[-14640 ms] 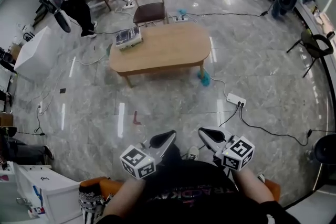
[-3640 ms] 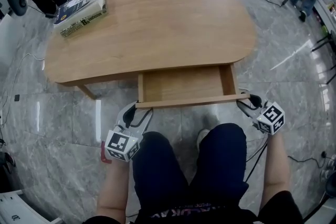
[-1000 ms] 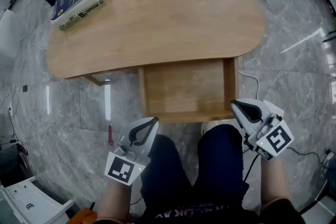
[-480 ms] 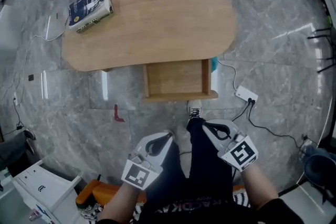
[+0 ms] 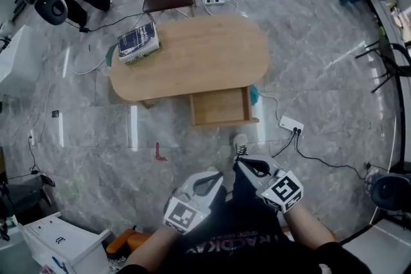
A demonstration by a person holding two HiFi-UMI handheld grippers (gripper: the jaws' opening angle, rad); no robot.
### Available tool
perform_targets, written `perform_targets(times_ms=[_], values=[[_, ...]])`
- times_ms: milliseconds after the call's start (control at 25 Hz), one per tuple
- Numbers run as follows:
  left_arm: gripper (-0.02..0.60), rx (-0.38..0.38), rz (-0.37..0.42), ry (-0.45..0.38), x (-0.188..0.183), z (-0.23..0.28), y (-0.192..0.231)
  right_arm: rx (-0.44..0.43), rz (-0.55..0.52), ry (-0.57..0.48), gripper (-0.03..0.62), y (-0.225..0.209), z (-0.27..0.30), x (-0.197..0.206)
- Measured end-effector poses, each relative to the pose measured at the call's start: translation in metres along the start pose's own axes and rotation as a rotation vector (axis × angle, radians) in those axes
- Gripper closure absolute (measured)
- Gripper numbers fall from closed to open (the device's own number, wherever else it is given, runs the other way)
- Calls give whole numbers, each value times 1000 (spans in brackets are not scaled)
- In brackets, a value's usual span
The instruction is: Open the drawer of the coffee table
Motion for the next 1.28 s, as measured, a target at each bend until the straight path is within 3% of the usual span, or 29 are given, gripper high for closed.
perform_targets(times_ms=[160,520,1000,1280], values=[[575,18,16,-35,-11,-38,-20,31,47,-99,592,44,-24,-19],[575,11,60,-102,-30,-73,-61,68,-56,-101,592,109,-68,-26],[575,-68,-38,-138,-11,-55,-148,-89,-155,-34,592,132,-134,11],[575,-94,-48,-124,-1,-26,-227,-148,-124,-32,592,128,-198,54]])
Point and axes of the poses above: the fingertips, and each gripper's own axes: z forward along the fingers, y to its left, x out of its underside, the point moved 8 cm from there along -z, backward along the fingers, and after that the axes turned 3 degrees about -z, right-handed, at the moved point
